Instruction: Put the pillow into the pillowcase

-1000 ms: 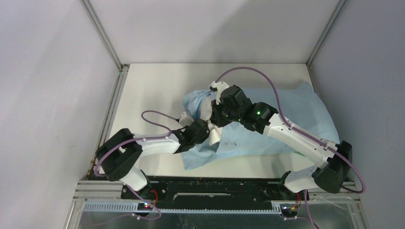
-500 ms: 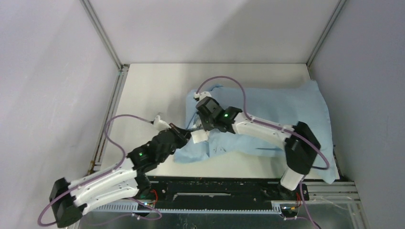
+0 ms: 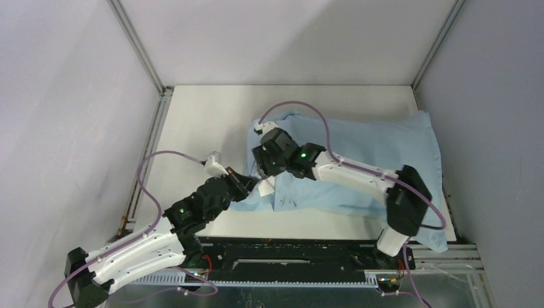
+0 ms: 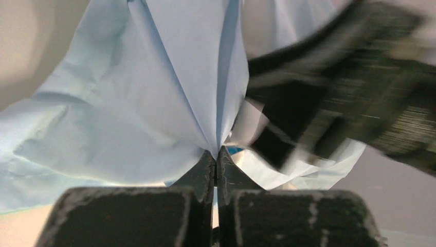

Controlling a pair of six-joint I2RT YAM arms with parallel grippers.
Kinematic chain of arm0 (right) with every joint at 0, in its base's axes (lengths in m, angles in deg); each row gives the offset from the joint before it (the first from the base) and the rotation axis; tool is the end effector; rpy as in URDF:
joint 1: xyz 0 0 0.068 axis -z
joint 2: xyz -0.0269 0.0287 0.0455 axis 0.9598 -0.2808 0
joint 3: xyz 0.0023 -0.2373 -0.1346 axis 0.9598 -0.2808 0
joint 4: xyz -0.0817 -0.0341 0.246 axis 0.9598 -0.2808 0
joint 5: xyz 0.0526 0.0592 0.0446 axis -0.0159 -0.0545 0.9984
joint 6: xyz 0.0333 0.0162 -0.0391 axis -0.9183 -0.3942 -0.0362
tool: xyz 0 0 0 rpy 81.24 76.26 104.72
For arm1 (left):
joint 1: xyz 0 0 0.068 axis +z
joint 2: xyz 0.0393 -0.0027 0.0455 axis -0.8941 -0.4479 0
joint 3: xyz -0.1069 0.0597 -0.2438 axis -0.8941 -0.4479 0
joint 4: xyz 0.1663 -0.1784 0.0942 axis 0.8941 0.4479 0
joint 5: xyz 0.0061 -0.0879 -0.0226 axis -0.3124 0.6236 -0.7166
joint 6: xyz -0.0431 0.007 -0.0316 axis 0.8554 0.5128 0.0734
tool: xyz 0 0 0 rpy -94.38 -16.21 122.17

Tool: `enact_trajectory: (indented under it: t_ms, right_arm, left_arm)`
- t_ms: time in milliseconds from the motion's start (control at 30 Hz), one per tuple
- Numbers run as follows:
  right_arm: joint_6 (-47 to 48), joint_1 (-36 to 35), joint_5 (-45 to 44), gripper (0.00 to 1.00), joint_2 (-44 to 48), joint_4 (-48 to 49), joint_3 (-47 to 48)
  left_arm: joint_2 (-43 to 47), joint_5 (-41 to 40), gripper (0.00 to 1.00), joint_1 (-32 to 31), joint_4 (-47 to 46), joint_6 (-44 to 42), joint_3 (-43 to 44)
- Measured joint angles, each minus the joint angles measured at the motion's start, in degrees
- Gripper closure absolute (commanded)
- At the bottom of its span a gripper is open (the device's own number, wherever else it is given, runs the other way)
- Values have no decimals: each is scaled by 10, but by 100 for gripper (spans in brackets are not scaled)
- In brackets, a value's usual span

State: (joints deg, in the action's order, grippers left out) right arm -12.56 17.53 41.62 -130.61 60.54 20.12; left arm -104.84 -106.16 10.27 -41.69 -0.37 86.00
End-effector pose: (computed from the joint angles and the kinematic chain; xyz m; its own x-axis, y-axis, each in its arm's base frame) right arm 0.2219 0.3213 0.2601 -0.6769 -0.2982 -0.6730 -0.5360 0.8263 0.1731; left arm 0.1078 -0.1214 0.2485 -0.5700 -0.6002 -0.5611 0.0573 0.6523 -0.7558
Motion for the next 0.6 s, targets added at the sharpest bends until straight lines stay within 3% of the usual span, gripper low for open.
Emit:
enact_trajectory:
  t_ms: [67, 100, 233, 300, 433, 600]
  right_arm:
    - [3, 1, 20, 43, 43, -5, 2]
    - [4, 0, 25, 50, 67, -11, 7]
    - [10, 0, 33, 89, 145, -17, 39]
    - [8, 0, 45, 100, 168, -17, 40]
    - [-5, 1, 82, 100, 158, -11, 28]
    - [-28, 13, 100, 100, 48, 11, -23]
  left_arm:
    - [-9, 2, 100, 7, -3, 1, 0]
    - [-10, 2, 100, 10, -3, 1, 0]
    - [-10, 10, 100, 23, -3, 1, 0]
    - [-10, 14, 100, 30, -3, 1, 0]
    - [-10, 20, 100, 36, -2, -5, 1]
    - [-1, 31, 100, 35, 34, -26, 31]
